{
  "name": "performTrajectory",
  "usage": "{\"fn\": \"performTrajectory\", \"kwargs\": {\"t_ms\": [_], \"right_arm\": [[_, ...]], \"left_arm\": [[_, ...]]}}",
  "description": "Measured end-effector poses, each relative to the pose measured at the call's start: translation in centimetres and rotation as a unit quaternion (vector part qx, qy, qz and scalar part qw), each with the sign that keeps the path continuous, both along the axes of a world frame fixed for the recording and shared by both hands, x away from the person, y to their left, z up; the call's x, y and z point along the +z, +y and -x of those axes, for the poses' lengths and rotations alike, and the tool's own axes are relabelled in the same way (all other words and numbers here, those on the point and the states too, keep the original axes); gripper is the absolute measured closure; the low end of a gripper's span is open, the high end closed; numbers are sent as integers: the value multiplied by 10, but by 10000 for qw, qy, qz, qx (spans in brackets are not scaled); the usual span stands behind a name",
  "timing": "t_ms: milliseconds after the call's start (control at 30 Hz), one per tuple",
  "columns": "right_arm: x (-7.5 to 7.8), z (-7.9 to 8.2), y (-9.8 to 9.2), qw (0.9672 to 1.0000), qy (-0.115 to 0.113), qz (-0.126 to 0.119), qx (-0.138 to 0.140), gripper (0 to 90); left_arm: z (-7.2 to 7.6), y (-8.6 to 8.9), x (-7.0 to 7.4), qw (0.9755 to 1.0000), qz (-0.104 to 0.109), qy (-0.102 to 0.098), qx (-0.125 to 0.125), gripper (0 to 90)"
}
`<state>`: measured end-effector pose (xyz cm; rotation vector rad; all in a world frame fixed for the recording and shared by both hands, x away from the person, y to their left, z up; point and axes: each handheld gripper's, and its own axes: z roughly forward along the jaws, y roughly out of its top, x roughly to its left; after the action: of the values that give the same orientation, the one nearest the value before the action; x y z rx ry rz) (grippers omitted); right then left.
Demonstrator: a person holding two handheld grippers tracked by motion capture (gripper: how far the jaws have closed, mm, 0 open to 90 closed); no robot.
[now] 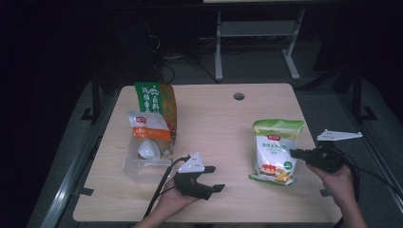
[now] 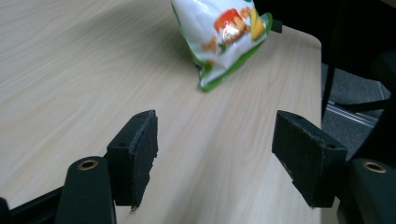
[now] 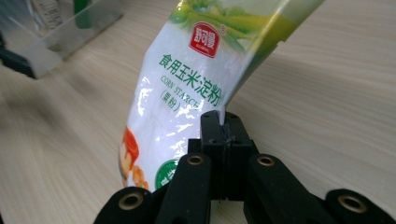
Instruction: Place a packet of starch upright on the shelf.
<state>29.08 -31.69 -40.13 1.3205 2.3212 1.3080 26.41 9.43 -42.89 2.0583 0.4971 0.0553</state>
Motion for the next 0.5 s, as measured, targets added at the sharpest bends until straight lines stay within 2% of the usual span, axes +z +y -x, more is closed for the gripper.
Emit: {"fn": "performTrajectory", "kwargs": {"t_ms": [300,500], "right_arm": [[10,12,13,9991,-300,72,273,896],[13,20,22,9977,-467,37,494,896]], "left_arm": [[-21,-43,-1,9999,-92,15,-125,308],[-39,-67,-4,9997,-22,218,-148,310]]}}
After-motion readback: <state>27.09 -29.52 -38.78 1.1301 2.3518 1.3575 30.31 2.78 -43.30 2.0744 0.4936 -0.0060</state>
